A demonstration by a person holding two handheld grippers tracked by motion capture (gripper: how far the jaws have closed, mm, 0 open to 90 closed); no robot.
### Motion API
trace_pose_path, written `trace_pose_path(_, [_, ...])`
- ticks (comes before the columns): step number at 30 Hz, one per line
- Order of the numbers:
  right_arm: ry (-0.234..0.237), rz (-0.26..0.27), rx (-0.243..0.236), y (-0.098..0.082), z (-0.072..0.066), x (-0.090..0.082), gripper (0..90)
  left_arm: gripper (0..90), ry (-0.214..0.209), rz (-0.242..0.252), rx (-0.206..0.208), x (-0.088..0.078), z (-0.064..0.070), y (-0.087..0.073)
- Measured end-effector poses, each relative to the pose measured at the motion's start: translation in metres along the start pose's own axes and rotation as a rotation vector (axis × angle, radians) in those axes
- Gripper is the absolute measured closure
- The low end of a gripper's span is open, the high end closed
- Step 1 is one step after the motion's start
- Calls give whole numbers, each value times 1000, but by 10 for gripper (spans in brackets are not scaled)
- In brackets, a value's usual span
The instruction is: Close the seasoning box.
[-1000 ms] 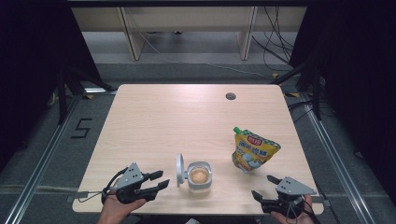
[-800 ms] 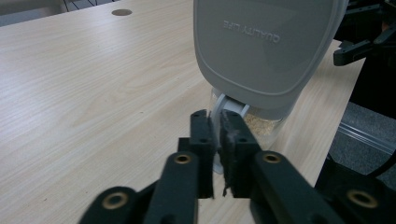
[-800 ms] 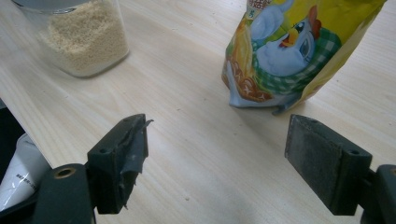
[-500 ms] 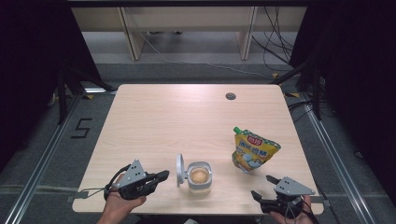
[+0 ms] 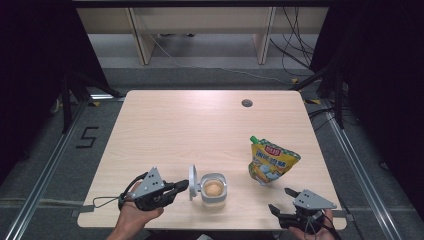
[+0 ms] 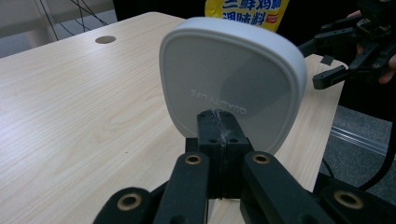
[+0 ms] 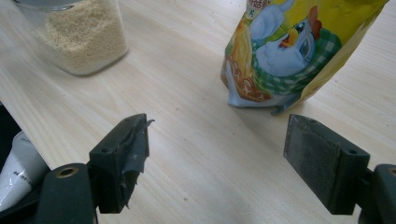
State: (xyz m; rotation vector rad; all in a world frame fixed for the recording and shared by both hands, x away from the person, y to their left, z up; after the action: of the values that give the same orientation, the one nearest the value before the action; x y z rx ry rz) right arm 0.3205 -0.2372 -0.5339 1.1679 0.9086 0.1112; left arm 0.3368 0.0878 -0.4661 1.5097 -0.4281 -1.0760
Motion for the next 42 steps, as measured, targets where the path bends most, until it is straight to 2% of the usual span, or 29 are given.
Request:
trace_pose_path(6, [8,0,-12,0,0,1,236,892,-22,4,8,4,6,4])
trace_pose_path(10, [29,-3,-6,0,-2,2,236,891,-32,0,14,9,10,6])
trace_pose_path(11, [27,-5,9,0,-3,1,236,891,-31,-6,16,10,11,6])
trace_pose_path(14, [25,-5,2,0,-3,2,237,891,-43,-13,30,14,14,8])
trace_pose_path(15, [27,-5,2,0,-3,2,237,891,-50,-6,17,16,16,8])
trace_pose_path(16, [30,-3,8,0,-3,2,237,892,-52,-11,31,16,16,8])
trace_pose_path(18, [5,1,-3,1,-2,1,237,891,-50,-8,30,16,15,8])
trace_pose_path(21, [16,0,11,0,-4,2,237,891,-39,-1,10,13,14,9])
trace_pose_path(22, [31,-7,0,0,-3,2,237,891,-46,6,12,12,14,10])
trace_pose_path(24, [7,-3,-17,0,-2,2,237,888,-42,9,10,8,12,10])
trace_pose_path(28, [11,-4,-18,1,-2,2,237,831,-42,17,-21,1,9,9])
trace_pose_path(32, [11,-3,-20,1,-2,2,236,718,-61,25,-43,-4,7,7])
trace_pose_path(33, [12,-3,-20,1,-2,2,237,690,-52,25,-59,-6,6,6])
trace_pose_path(36, [24,-10,-12,0,-3,2,237,614,-55,17,-68,-8,3,3])
trace_pose_path(38, [11,-4,-14,1,-2,2,237,571,-58,22,-73,-9,1,0])
trace_pose_path(41, [13,-1,-22,1,-2,2,237,517,-46,18,-107,-12,-2,-6])
trace_pose_path(42, [13,-1,-22,1,-2,2,236,503,-45,15,-98,-13,-4,-8])
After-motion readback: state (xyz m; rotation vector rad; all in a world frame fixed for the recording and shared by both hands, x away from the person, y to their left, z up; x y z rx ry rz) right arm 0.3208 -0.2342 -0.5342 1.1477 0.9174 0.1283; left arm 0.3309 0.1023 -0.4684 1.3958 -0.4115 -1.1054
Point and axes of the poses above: each handheld gripper's, and its own axes: x roughly forward along the jaws, y roughly out of its top, z roughly to its right, the point moved 8 cm from there along x, roughly forward along the jaws, and after that the axes turned 3 degrees about -x, right-handed, at the moved point
